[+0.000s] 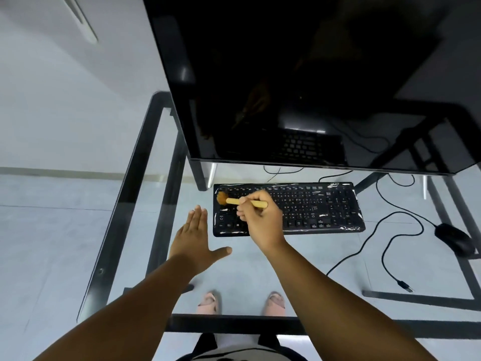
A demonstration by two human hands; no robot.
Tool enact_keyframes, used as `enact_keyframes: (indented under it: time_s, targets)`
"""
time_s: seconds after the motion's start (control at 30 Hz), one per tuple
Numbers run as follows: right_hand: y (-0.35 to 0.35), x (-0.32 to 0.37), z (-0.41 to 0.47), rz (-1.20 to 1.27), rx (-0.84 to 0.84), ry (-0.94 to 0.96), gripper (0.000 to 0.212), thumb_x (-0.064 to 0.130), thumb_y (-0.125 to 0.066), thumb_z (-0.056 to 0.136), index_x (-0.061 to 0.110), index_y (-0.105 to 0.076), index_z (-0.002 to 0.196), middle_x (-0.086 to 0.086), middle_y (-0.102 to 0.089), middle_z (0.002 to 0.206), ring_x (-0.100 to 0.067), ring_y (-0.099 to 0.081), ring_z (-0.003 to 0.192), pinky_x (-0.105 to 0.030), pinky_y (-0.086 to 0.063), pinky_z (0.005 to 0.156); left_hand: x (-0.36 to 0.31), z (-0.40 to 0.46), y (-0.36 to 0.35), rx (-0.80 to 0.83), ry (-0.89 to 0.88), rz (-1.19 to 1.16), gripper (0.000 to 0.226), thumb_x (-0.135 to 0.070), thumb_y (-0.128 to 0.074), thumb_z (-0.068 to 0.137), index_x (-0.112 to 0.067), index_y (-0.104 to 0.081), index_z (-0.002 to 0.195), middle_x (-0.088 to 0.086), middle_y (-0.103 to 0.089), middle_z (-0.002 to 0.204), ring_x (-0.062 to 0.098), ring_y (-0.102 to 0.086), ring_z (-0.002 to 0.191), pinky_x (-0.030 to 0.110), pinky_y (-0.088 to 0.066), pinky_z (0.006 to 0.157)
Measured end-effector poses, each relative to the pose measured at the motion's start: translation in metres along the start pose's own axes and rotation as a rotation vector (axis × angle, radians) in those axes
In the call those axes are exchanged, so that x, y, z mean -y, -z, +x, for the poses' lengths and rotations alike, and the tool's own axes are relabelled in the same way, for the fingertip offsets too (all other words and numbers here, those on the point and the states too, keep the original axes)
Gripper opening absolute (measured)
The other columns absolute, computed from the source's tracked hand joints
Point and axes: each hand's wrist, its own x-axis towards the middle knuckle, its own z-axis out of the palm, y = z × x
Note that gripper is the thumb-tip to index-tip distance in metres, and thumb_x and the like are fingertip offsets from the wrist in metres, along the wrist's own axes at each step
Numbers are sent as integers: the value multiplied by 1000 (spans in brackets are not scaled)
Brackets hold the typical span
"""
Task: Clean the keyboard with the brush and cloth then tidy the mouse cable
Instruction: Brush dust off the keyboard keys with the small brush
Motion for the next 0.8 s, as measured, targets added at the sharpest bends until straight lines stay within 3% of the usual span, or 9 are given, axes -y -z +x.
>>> enact_keyframes:
  time_s: [0.17, 0.27, 0.4, 0.53, 0.63, 0.8]
  targets:
    - [3, -5, -1, -105, -153, 68, 12, 19, -61, 89, 23, -58, 79, -17, -65, 68, -36, -62, 65, -45, -52, 60, 2, 1, -2, 15, -43, 42, 121, -79, -50, 74, -13, 14, 152, 1, 25, 158, 17, 18, 147, 34, -6, 119]
    - [2, -5, -4, -129, -111, 94, 12, 18, -62, 89, 24, -60, 80, -14, -66, 68, -35, -62, 64, -46, -53, 59, 4, 2, -3, 24, -54, 58, 120, -80, -49, 75, -13, 15, 152, 2, 26, 158, 18, 19, 147, 35, -6, 120]
    - [15, -8, -6, -90, -301, 127, 8, 15, -61, 92, 20, -58, 86, -15, -65, 69, -37, -60, 64, -44, -49, 53, 4, 0, -4, 27, -65, 75, 119, -81, -45, 77, -12, 17, 151, 3, 28, 157, 19, 21, 146, 35, -3, 120]
    - [27, -12, -11, -175, -241, 113, 12, 13, -60, 92, 20, -57, 83, -13, -65, 68, -33, -60, 63, -43, -48, 54, 3, -1, -4, 36, -73, 107, 117, -81, -40, 78, -11, 19, 150, 5, 29, 156, 22, 22, 146, 34, 0, 118]
    - [32, -16, -15, -176, -322, 104, 10, 13, -61, 92, 20, -56, 85, -8, -65, 69, -28, -59, 64, -40, -47, 55, 3, -1, -3, 41, -70, 114, 117, -81, -39, 78, -11, 20, 150, 6, 30, 156, 22, 22, 146, 35, 0, 119]
    - [31, -18, -24, -189, -160, 132, 12, 12, -61, 91, 20, -57, 83, -14, -64, 67, -35, -58, 61, -45, -47, 53, 4, -2, -4, 36, -77, 95, 116, -81, -40, 78, -12, 19, 150, 5, 29, 156, 21, 22, 146, 34, 0, 118]
